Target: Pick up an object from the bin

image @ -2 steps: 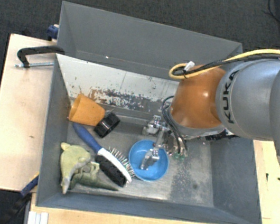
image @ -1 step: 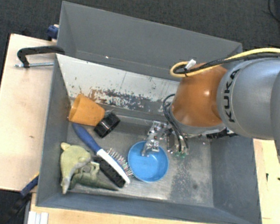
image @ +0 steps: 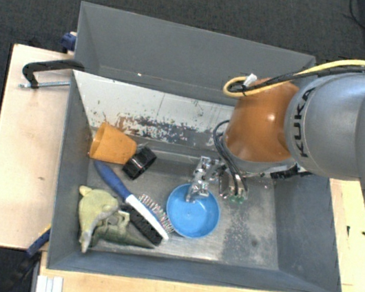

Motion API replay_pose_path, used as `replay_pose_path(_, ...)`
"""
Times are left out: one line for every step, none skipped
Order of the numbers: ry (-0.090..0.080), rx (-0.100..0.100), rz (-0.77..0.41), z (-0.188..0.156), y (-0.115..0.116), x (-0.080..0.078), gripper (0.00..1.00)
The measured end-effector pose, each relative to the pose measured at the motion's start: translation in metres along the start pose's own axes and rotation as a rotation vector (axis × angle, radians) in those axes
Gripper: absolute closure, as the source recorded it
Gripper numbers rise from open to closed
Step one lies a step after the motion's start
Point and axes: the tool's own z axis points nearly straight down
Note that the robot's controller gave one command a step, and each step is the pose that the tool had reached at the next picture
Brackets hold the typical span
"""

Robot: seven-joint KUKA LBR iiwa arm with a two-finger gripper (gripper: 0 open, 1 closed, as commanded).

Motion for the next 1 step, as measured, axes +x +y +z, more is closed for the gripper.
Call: replay_pose_path(-0.009, -0.002, 0.0, -0.1124, 0.0009, -0.0037, 1.0)
